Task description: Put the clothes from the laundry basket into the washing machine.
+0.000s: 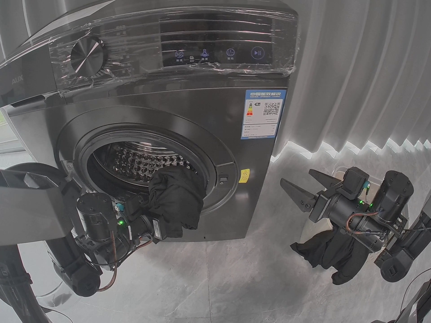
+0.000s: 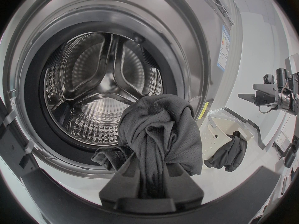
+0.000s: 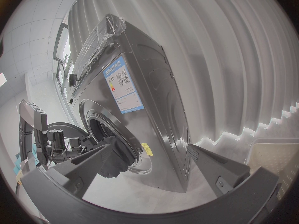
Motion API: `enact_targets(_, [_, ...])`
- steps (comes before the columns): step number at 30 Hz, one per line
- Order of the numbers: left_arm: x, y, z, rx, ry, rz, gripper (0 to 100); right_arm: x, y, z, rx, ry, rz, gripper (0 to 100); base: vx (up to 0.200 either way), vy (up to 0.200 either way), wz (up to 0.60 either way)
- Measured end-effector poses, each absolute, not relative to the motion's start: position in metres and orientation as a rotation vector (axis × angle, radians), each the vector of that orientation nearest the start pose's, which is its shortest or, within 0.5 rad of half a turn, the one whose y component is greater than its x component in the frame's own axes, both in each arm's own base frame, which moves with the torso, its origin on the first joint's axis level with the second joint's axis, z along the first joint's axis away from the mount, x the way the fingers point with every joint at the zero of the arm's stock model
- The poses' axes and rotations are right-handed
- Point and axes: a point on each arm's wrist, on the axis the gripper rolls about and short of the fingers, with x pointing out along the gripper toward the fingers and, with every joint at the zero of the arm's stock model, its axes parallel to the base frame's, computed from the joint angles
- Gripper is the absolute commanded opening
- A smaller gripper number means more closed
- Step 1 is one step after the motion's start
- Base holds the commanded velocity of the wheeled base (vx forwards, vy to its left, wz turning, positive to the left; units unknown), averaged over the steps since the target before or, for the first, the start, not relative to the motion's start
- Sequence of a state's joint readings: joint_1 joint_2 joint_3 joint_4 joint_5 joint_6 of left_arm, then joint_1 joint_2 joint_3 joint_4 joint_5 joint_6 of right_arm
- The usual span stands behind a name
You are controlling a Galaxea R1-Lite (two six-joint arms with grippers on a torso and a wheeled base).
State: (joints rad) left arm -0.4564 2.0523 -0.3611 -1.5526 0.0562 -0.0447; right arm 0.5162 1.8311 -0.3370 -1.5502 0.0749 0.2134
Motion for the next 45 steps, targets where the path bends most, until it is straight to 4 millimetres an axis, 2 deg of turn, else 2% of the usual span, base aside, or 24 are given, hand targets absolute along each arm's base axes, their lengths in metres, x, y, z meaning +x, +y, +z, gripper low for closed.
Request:
enact_targets(10, [0.263,-0.131,0.069,-0.005,0.145,-0.406,0,0.229,0.133,0.122,0.213,0.036,0.596,100,0.0,0.0,0.0])
enact_targets(22, [0.262,-0.132,0.069,-0.003,0.147,-0.41,0,0.228,0.133,0.119,0.211,0.048,0.594,100,0.0,0.2,0.0])
enact_targets(45, [0.26,-0.133,0.067,0.001,0.155,-0.416,0,0.225,0.132,0.115,0.206,0.07,0.591,100,0.0,0.0,0.0])
